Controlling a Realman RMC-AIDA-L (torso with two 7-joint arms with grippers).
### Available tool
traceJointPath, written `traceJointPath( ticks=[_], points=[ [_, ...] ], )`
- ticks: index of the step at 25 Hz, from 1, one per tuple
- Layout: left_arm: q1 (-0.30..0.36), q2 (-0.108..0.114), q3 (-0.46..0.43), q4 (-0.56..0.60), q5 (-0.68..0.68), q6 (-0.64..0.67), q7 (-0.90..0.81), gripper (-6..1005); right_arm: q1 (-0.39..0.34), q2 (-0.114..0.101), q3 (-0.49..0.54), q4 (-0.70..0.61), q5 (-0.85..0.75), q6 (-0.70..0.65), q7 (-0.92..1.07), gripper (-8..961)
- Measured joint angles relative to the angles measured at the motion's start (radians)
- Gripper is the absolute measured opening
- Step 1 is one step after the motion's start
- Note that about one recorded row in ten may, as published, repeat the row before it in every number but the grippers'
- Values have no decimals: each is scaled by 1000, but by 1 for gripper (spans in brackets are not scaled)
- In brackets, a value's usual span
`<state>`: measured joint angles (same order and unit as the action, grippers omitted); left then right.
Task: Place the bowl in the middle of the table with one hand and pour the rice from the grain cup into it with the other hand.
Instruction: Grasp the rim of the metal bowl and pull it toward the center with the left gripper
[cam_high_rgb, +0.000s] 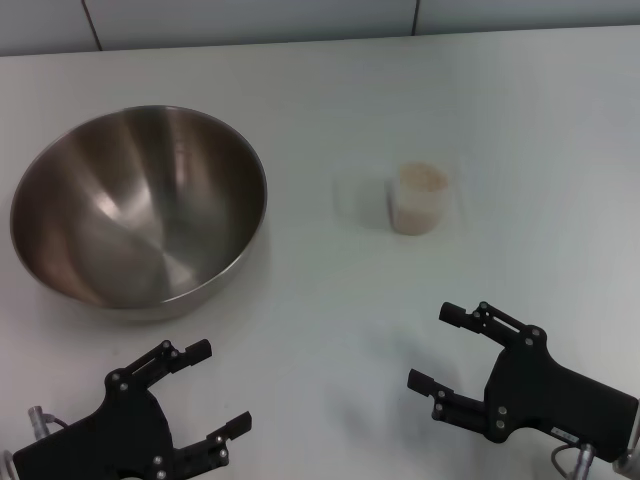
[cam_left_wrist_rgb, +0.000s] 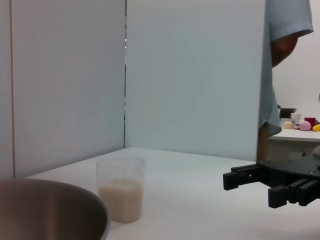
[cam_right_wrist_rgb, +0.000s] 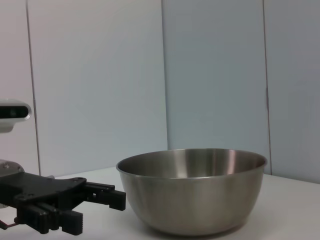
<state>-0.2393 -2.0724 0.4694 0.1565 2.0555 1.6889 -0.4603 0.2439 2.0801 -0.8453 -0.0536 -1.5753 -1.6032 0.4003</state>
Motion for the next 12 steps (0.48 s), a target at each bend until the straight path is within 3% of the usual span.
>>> traceJointPath(
  ticks=[7, 12],
  points=[
    [-1, 0, 0, 0, 0, 12, 0, 835, 2, 1, 0, 0, 0, 6, -1, 801],
    [11, 5, -79, 1, -22, 182, -2, 834, 2, 2, 0, 0, 0, 7, -2, 801]
  ],
)
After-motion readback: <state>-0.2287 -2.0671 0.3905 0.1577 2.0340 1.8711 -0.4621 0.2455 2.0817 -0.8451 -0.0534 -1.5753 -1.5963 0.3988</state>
